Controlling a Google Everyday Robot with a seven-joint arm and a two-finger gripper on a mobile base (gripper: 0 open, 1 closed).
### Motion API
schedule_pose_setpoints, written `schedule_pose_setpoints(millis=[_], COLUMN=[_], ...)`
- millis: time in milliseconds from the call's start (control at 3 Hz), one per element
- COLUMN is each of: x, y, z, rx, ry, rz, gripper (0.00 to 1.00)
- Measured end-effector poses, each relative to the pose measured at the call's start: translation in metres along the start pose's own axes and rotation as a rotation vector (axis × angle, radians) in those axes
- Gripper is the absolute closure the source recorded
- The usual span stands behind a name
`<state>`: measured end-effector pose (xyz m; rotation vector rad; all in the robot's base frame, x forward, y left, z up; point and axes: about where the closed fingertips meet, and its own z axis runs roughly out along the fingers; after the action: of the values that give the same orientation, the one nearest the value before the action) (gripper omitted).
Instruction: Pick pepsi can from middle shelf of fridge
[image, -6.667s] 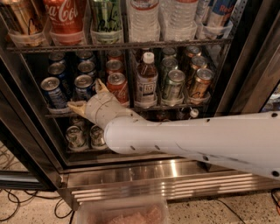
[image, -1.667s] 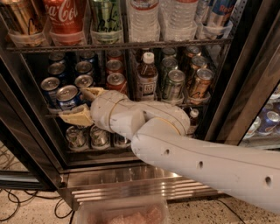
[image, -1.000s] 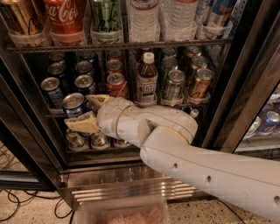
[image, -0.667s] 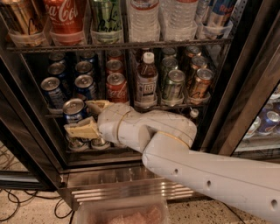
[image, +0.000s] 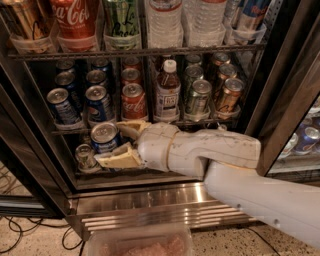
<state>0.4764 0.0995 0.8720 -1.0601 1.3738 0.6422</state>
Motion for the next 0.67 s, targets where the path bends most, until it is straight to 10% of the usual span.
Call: schedule_pose_setpoints(millis=[667], x=[-0.013], y=[-0.02], z=[-0.08], rx=[-0.03], ry=[0.021], rz=[0.089], gripper=[1.0])
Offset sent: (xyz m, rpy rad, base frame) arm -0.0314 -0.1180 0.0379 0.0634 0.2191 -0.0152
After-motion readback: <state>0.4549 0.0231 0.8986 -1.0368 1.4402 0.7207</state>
